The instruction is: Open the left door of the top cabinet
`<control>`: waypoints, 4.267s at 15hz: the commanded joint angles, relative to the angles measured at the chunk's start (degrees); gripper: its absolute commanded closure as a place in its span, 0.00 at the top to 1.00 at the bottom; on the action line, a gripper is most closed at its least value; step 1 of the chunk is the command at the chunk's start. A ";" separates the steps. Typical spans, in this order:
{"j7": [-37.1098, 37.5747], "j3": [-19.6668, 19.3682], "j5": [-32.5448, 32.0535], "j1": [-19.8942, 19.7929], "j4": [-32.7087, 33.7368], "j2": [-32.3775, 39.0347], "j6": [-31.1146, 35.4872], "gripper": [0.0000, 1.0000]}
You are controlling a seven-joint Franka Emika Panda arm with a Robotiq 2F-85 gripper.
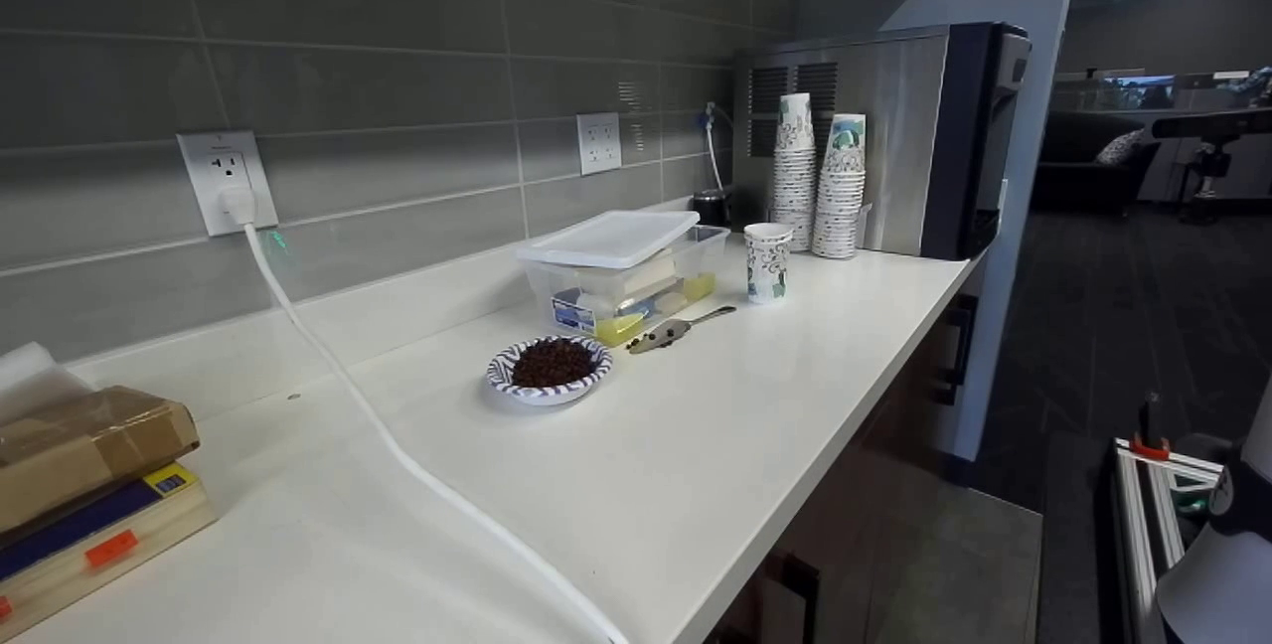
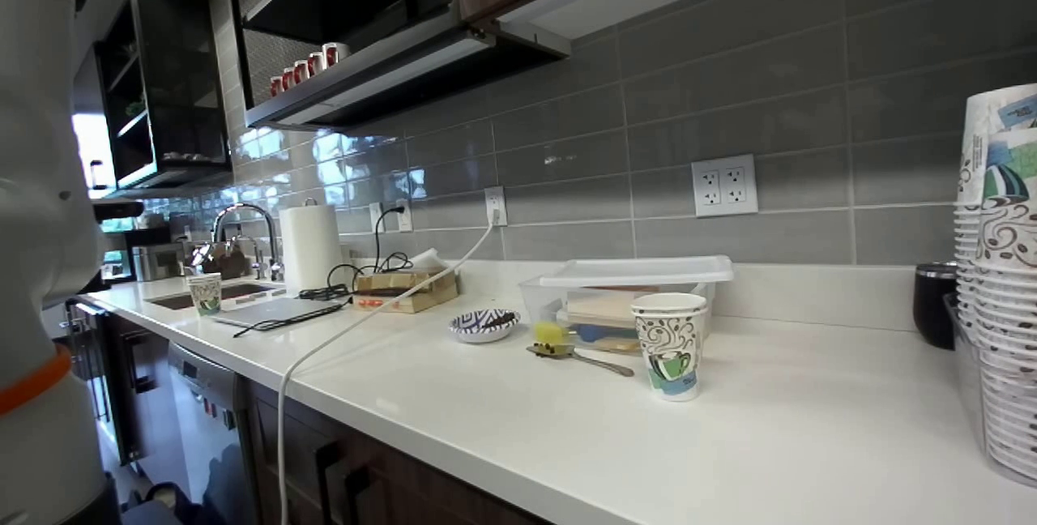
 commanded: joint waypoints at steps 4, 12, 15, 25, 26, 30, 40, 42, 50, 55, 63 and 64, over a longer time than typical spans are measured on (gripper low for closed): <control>0.07 -2.51 -7.38 -1.10 -1.94 -5.45 -3.82 1.00; -0.10 -1.11 -11.37 -1.41 -10.74 -15.98 -11.48 1.00; -0.26 0.07 -13.06 -1.78 -13.99 -20.46 -15.46 1.00; -2.54 2.64 -20.43 -2.19 -27.85 -38.02 -26.91 1.00; -2.67 2.76 -20.94 -2.23 -29.09 -39.54 -27.41 1.00; -3.06 3.44 -23.14 -2.17 -35.00 -45.51 -28.14 1.00; -7.35 4.33 -28.96 1.61 -46.37 -58.04 -27.78 1.00; -8.72 4.38 -29.92 2.47 -47.72 -59.89 -27.99 1.00; -15.98 3.88 -29.82 6.41 -50.86 -65.14 -29.12 1.00; -19.84 3.02 -28.91 8.68 -51.49 -67.07 -29.18 1.00; -21.70 2.23 -28.76 10.46 -51.76 -67.84 -28.99 1.00; -21.69 2.18 -28.83 10.49 -51.76 -67.83 -28.93 1.00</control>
